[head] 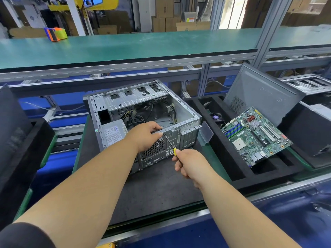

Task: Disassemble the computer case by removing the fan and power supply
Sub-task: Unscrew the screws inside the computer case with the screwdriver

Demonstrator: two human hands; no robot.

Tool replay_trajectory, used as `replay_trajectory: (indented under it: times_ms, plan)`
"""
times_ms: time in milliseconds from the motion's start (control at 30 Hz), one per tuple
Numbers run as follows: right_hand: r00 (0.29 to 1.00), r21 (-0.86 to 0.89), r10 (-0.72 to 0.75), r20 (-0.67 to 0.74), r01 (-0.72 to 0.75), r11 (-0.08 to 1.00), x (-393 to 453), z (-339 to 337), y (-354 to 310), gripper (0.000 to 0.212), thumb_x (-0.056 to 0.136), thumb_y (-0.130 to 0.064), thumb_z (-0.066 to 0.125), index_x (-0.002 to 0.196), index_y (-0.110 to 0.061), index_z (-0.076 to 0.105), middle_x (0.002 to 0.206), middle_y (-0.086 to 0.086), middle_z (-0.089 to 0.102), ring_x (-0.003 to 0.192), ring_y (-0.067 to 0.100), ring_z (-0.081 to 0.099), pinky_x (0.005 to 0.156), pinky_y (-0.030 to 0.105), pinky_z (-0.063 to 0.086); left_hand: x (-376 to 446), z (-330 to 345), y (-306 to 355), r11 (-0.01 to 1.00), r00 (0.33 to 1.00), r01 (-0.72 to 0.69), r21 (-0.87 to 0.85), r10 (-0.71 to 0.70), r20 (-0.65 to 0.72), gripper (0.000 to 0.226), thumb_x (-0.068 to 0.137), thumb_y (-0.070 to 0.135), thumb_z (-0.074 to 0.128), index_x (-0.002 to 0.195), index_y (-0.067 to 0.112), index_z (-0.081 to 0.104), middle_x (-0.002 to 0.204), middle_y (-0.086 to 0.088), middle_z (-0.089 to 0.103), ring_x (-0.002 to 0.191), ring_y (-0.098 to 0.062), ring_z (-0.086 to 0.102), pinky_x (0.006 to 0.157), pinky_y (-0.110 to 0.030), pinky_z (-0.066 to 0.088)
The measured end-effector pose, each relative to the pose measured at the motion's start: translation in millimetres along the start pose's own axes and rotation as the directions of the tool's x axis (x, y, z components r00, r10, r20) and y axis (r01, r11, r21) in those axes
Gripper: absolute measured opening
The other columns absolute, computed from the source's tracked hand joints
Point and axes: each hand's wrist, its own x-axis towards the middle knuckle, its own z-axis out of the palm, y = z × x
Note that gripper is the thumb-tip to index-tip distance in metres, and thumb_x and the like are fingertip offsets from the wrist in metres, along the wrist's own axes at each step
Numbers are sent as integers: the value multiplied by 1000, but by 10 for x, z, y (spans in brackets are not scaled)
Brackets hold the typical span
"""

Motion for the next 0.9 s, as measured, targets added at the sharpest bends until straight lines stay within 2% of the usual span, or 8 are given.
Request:
replay_trajectory:
  times_ms: [100,200,300,400,500,600,700,900]
  plan:
    - [959,-461,-259,-114,180,869,-12,-4,42,34,102,-37,41,93,-9,60,75,1,70,67,19,59,62,33,44,0,1,4,1000,1000,4,-3,-4,-1,19,92,44,57,110,39,62,111,18,68,103,-10,61,93,-35,48]
    - [888,-779,-423,-181,133,613,-32,62,69,31,104,-40,37,107,-14,53,98,4,68,90,27,63,61,33,36,1,2,6,1000,1000,7,0,-7,0,20,93,44,57,112,39,62,114,17,67,104,-10,61,93,-33,47]
    - [844,-899,-512,-160,89,428,-39,153,81,28,106,-38,33,114,-16,47,101,3,67,91,24,66,53,30,30,-3,1,12,1000,1000,11,1,-11,0,21,93,44,57,113,39,62,116,17,66,105,-10,60,92,-32,47]
    - [844,-895,-506,-179,74,440,-12,165,107,27,105,-39,36,113,-16,48,100,2,67,90,25,66,51,31,27,-12,1,12,1000,1000,12,-2,-12,-7,19,93,44,56,110,40,62,114,18,67,103,-10,60,90,-32,47]
    - [908,-663,-379,-178,174,728,12,67,111,25,101,-41,45,95,-17,51,81,-4,66,72,20,58,55,32,34,-11,3,14,1000,1000,8,4,-8,-9,19,92,45,56,110,40,62,112,19,67,102,-9,60,89,-32,47]
    - [1000,23,4,-28,-3,1000,33,-8,51,29,99,-38,51,90,-13,61,60,-1,67,45,13,41,46,23,34,-3,2,15,1000,1000,6,3,-6,-5,21,92,45,57,112,39,62,112,18,67,103,-9,61,92,-33,47]
    - [953,456,164,253,-267,849,22,-67,41,39,101,-36,48,89,-4,66,59,6,62,39,8,35,39,18,29,-2,-1,10,1000,1000,5,0,-5,-3,22,92,44,57,113,38,62,112,17,67,103,-10,61,92,-33,47]
    - [934,575,123,335,-306,759,7,-43,76,36,104,-30,43,86,-4,61,54,1,49,33,7,27,33,18,24,-2,9,7,1000,1000,0,-22,0,-10,20,93,42,58,112,36,63,114,15,67,106,-10,60,88,-29,44]
